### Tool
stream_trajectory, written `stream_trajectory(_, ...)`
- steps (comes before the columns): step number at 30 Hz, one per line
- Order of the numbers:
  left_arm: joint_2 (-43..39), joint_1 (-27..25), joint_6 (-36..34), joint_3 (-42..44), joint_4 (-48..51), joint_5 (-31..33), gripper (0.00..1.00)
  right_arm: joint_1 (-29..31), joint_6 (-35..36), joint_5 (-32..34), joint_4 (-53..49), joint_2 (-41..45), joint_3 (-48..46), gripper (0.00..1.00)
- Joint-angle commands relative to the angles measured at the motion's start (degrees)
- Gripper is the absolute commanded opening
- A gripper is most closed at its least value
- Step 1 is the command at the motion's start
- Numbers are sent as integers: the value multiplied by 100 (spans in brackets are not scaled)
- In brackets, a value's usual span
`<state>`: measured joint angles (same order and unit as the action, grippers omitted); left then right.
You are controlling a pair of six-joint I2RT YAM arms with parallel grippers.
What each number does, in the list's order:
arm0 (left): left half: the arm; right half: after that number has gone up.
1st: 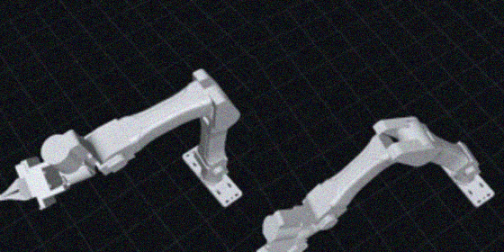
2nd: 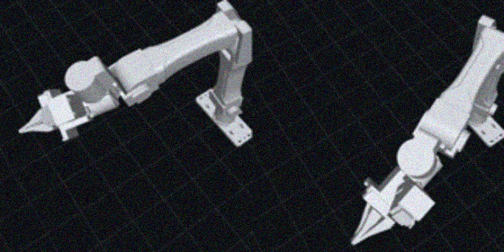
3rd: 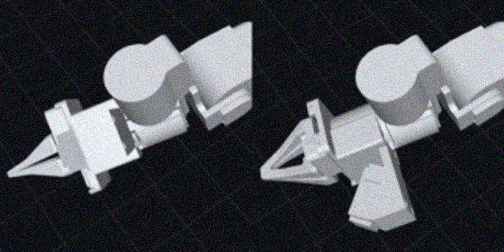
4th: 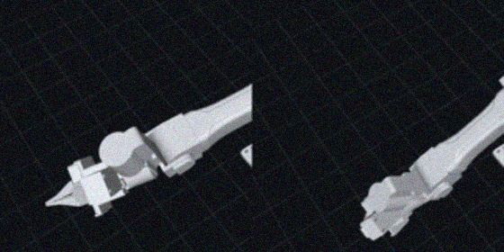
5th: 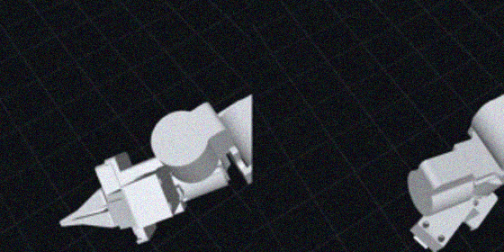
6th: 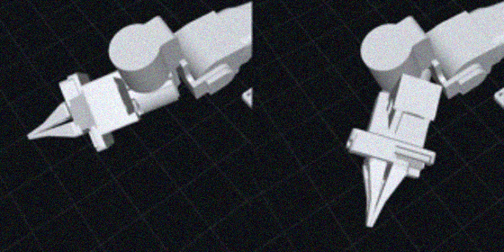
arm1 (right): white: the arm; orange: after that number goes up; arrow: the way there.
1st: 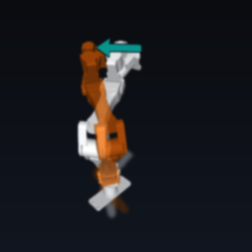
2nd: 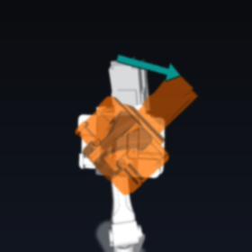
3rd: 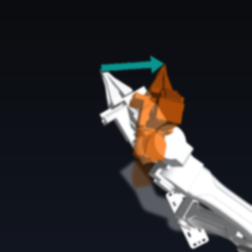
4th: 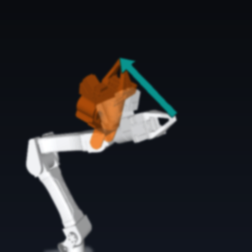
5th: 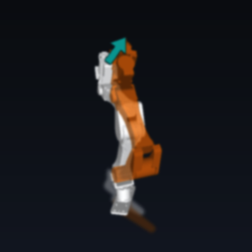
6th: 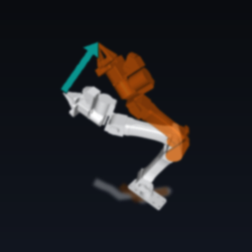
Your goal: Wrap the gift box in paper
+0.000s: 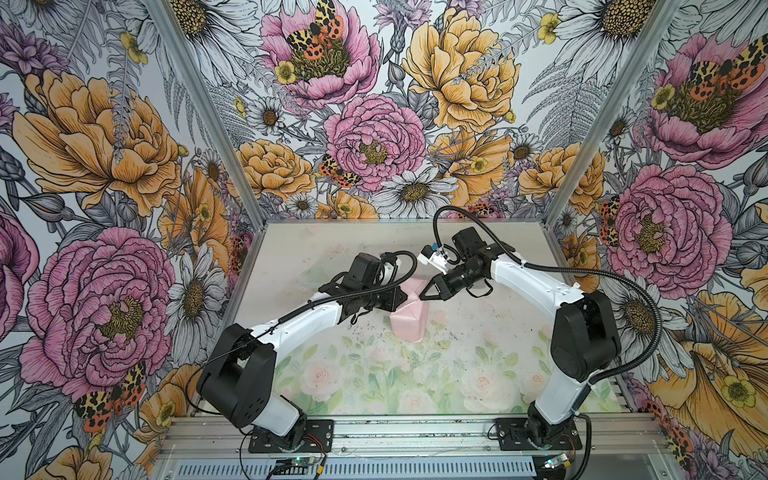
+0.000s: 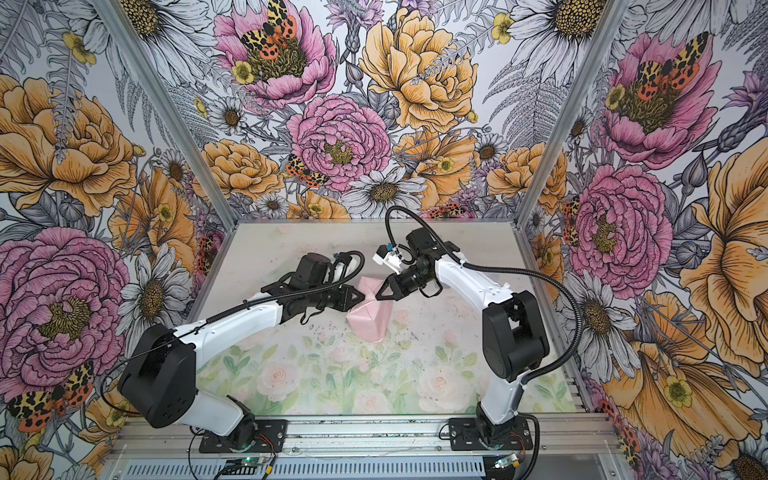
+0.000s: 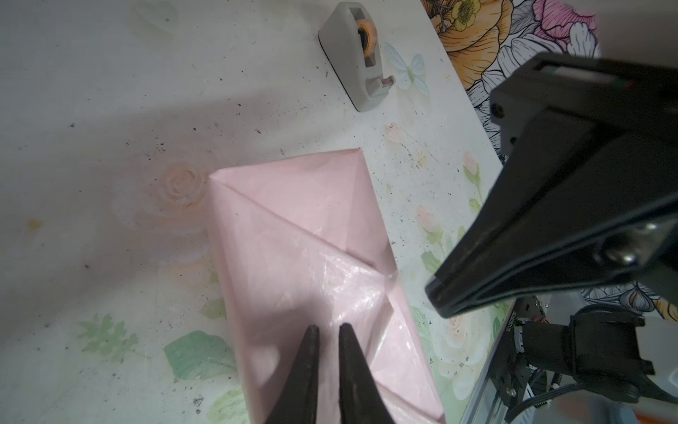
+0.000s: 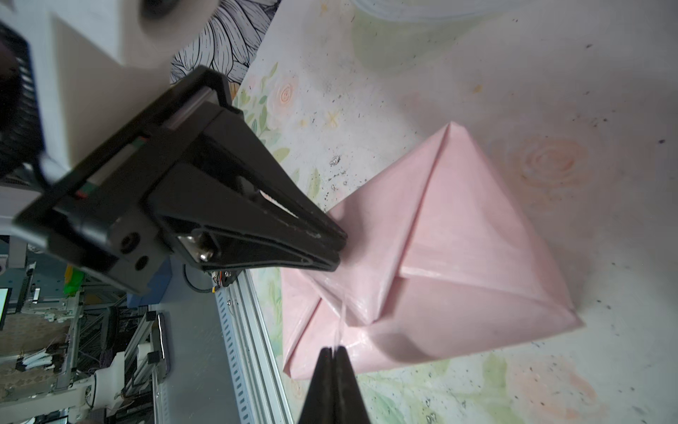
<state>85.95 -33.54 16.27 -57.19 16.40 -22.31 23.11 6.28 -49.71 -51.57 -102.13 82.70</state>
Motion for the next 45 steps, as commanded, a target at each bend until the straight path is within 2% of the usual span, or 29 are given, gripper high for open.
stream_trajectory(1, 8, -36, -104, 94, -120, -28, 15, 88, 270, 79, -334, -150, 363, 0)
stream_trajectory(21, 13, -45, -113, 79, -102, -9, 15, 204, 609, 113, -1054, -873, 1020, 0)
stream_trajectory(26, -15, -39, -102, 82, -102, 11, 16, 202, 568, 349, -1202, -1025, 1124, 0)
stream_trajectory(31, -224, -40, -98, 74, -98, 89, 17, 203, 453, 716, -1394, -1208, 1204, 0)
stream_trajectory(39, -823, -31, -130, 319, -424, 151, 16, 177, 220, 893, -1488, -1345, 1300, 0)
stream_trajectory(45, -1175, -51, -172, 742, -1165, -391, 14, 148, 11, 857, -1530, -1427, 1425, 0)
